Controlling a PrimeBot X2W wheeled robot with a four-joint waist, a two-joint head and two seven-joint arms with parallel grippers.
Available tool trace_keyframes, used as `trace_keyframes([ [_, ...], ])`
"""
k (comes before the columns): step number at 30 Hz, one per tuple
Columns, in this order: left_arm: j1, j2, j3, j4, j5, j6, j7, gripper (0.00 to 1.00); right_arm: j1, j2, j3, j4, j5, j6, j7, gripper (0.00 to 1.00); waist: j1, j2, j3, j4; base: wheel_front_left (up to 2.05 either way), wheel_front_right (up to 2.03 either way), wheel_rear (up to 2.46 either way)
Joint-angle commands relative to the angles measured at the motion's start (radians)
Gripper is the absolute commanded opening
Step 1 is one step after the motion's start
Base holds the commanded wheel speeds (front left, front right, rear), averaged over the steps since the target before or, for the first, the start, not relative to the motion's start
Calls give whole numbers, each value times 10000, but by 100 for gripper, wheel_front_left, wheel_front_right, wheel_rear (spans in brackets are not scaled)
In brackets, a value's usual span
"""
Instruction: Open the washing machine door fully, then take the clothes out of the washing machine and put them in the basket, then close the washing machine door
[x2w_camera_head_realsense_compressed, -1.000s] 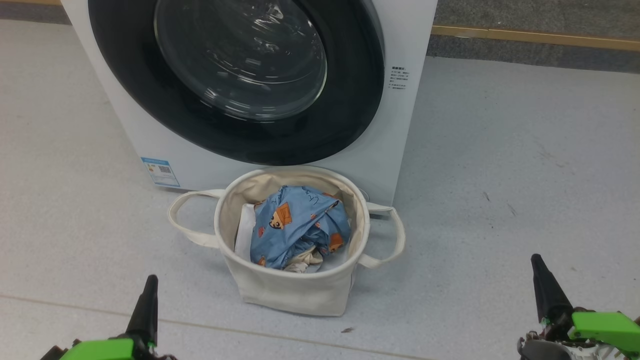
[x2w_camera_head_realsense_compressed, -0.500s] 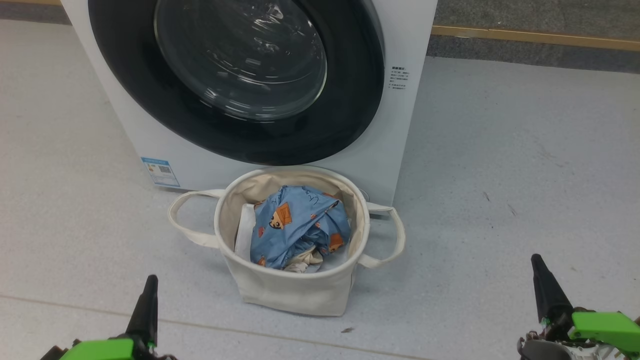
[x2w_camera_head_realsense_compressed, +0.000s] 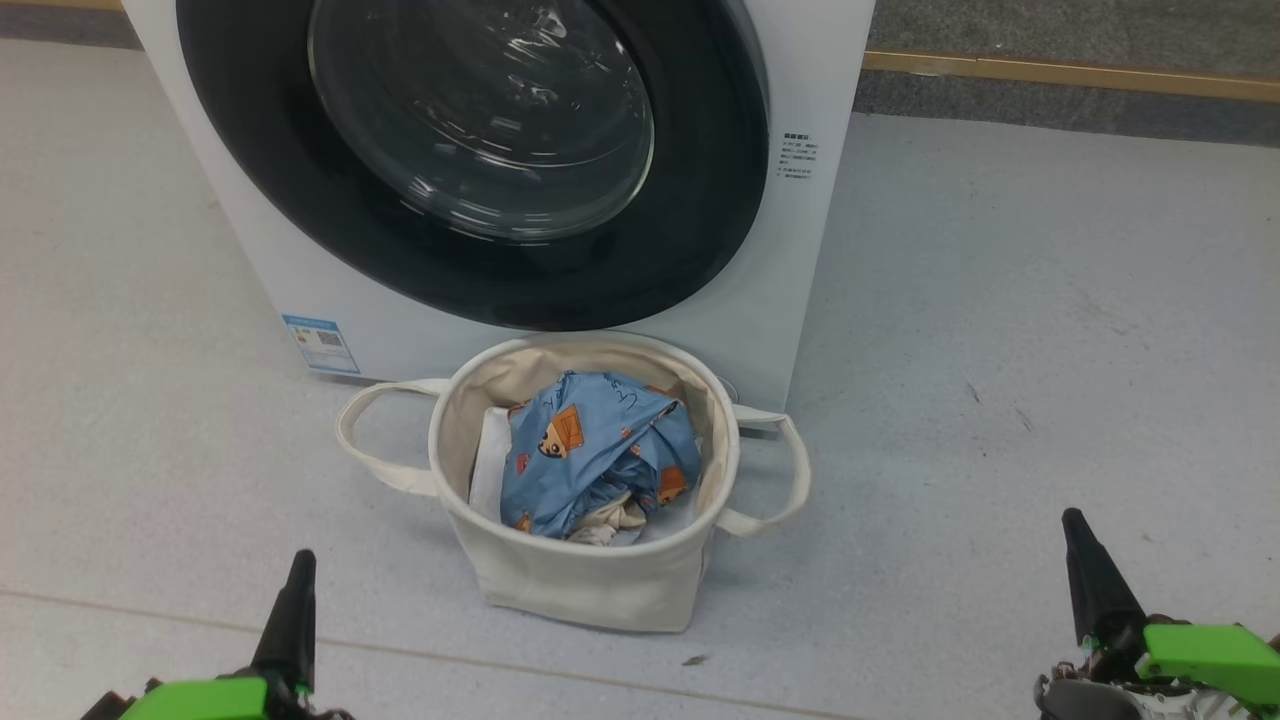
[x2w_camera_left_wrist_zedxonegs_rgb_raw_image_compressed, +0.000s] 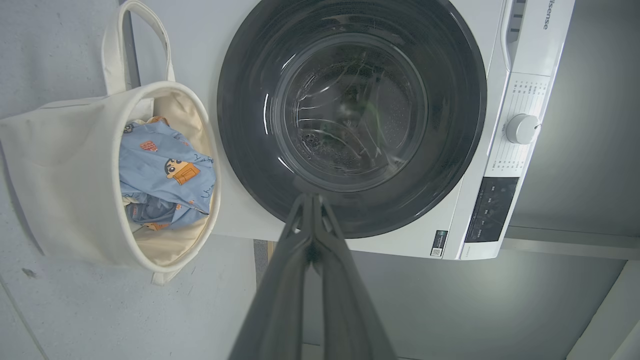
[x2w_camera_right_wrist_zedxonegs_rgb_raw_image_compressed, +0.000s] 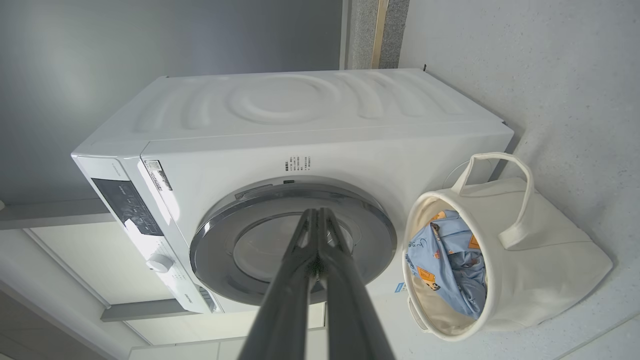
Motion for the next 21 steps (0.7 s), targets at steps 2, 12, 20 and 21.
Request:
trace_keyframes([
  [2,-440,128,342,-263,36,-71,86,0,-501,-75,177,-306,-87,2,71,0,0,0,0,0,0,0,0],
  [12,-440,128,343,-263,37,-71,87,0,-502,-72,172,-306,-91,2,74,0,0,0,0,0,0,0,0],
  [20,-440,127,344,-263,37,-71,87,0,-502,-70,169,-306,-94,2,77,0,0,0,0,0,0,0,0],
  [21,-440,127,344,-263,37,-71,88,0,-502,-69,168,-306,-94,2,78,0,0,0,0,0,0,0,0],
])
